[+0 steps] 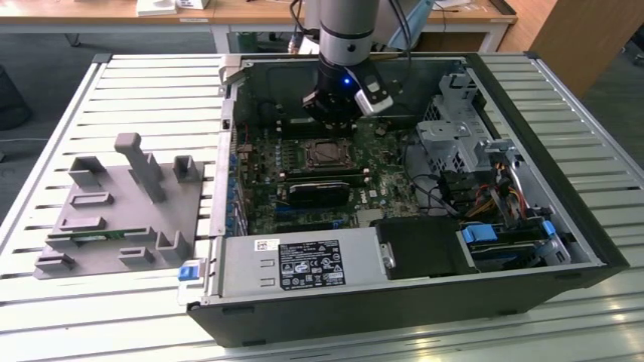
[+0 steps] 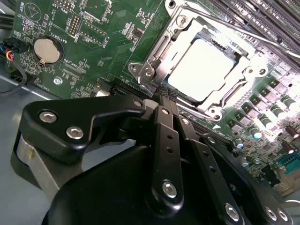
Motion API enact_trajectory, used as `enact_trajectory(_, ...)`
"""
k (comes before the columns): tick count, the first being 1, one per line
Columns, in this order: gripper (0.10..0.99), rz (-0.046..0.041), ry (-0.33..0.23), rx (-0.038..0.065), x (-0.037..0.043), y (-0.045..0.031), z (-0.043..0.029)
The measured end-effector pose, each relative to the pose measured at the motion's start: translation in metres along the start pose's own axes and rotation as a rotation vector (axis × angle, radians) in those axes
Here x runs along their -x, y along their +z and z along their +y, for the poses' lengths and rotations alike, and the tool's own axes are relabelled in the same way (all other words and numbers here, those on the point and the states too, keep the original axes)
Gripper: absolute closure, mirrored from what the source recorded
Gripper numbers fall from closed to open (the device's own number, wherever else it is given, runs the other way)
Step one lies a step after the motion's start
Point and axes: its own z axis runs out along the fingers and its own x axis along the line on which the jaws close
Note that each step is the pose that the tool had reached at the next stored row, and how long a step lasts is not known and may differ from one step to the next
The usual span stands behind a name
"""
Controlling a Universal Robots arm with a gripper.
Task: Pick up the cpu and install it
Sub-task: 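Install the second cpu locking lever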
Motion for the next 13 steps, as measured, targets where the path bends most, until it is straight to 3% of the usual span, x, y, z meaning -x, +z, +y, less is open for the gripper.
enact_trajectory(9, 0.98, -0.0029, 0.0, 0.0, 0.0, -0.0015, -0.0027)
enact_trajectory(13, 0.98, -0.0054, 0.0, 0.0, 0.0, -0.0116, -0.0021)
